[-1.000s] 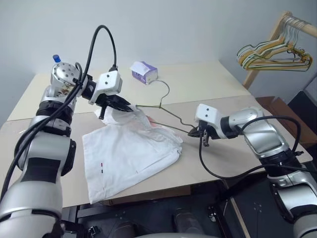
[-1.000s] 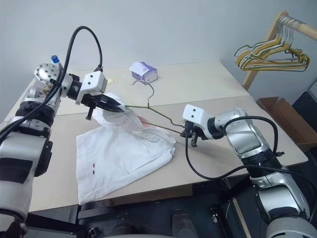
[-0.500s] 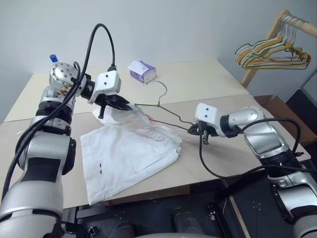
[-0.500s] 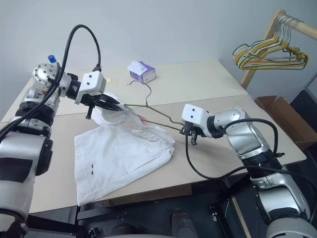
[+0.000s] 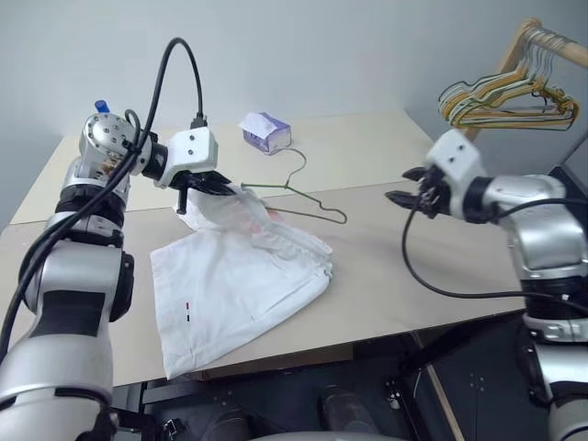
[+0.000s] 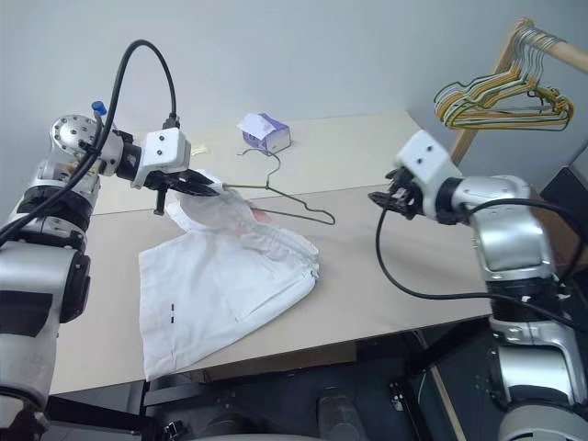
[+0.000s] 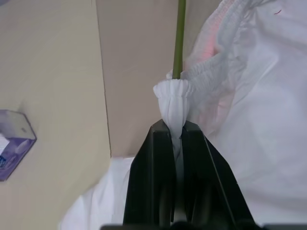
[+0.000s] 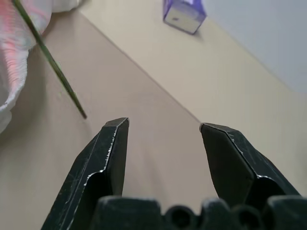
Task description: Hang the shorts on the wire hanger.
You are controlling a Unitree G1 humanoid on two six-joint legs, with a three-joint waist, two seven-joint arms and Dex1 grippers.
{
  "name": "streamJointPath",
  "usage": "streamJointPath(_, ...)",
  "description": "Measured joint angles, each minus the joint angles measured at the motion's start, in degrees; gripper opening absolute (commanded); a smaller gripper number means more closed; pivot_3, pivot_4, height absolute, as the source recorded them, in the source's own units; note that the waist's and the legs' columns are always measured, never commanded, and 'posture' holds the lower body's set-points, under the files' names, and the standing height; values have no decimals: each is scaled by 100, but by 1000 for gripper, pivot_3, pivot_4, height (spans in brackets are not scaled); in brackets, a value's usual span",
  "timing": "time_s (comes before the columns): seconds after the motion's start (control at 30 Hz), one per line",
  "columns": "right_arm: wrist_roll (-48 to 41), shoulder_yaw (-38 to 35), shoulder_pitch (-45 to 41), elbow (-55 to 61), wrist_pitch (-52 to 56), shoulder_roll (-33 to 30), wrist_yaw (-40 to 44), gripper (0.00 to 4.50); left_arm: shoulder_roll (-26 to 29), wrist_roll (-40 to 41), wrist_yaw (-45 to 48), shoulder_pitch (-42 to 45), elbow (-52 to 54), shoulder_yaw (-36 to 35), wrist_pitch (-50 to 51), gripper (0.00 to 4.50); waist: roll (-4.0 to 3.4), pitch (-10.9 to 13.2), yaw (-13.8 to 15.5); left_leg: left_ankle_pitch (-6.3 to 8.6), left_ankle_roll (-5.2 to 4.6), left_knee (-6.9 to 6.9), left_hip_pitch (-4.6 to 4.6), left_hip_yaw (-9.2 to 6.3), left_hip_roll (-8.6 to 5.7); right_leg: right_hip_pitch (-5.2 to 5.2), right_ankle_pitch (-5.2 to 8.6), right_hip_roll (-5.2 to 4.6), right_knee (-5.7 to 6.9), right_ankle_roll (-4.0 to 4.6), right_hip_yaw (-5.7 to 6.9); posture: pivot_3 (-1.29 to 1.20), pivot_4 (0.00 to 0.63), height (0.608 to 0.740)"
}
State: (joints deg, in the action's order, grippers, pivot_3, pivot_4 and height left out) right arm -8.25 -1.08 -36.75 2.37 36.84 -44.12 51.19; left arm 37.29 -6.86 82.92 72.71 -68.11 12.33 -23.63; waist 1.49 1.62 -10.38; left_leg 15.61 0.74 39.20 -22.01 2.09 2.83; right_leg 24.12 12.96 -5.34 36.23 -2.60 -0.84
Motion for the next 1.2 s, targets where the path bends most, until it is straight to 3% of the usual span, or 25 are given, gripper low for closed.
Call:
streamJointPath(0.1, -453, -196, 531, 588, 680, 38, -2, 2852, 9, -7, -127, 164, -49, -41, 6, 0, 1, 0, -4, 0, 0, 0, 1, -1, 0, 0, 0, 1, 3, 0, 1, -182, 0, 740)
streamJointPath(0.23, -907, -92, 1004, 1013, 1384, 634, -209, 2852, 28, 19, -134, 385, -50, -209, 7, 0, 0, 0, -59, 0, 0, 1, 8, 2, 0, 1, 0, 1, 13, 0, -7, -181, 0, 740)
streamJointPath(0.5, -1439, 101, 850, 937, 2304, 1894, -991, 2852, 53, 11, -125, 408, -146, -246, 7, 0, -1, 0, -136, -1, 0, 1, 2, -4, -1, 3, -1, 0, 15, -1, -6, -170, 0, 740)
streamJointPath(0.87, -1523, 476, 691, 280, 2711, 2557, -1712, 2852, 71, 11, -128, 408, -150, -246, 3, 0, -1, 0, -142, -1, 0, 2, -1, -10, -1, 5, 0, 0, 52, -1, -3, -154, 0, 740)
streamJointPath(0.97, -1550, 505, 690, 259, 2713, 2586, -1751, 2217, 71, 11, -129, 408, -150, -246, 2, 0, 0, 0, -144, -1, 0, 2, -2, -11, -1, 5, 0, 0, 52, -2, -3, -152, 0, 740)
streamJointPath(1.17, -1553, 514, 690, 245, 2712, 2651, -1820, 142, 73, 9, -182, 407, -150, -246, -15, 0, 0, 0, -143, -1, -1, 2, 1, -13, -1, 5, 0, 1, 55, -2, -3, -149, 0, 740)
streamJointPath(1.2, -1554, 514, 691, 246, 2712, 2663, -1838, 63, 77, 9, -206, 407, -150, -246, -19, 0, 0, -1, -144, -1, 0, 2, 0, -13, -1, 5, 0, 1, 55, -2, -3, -150, 0, 740)
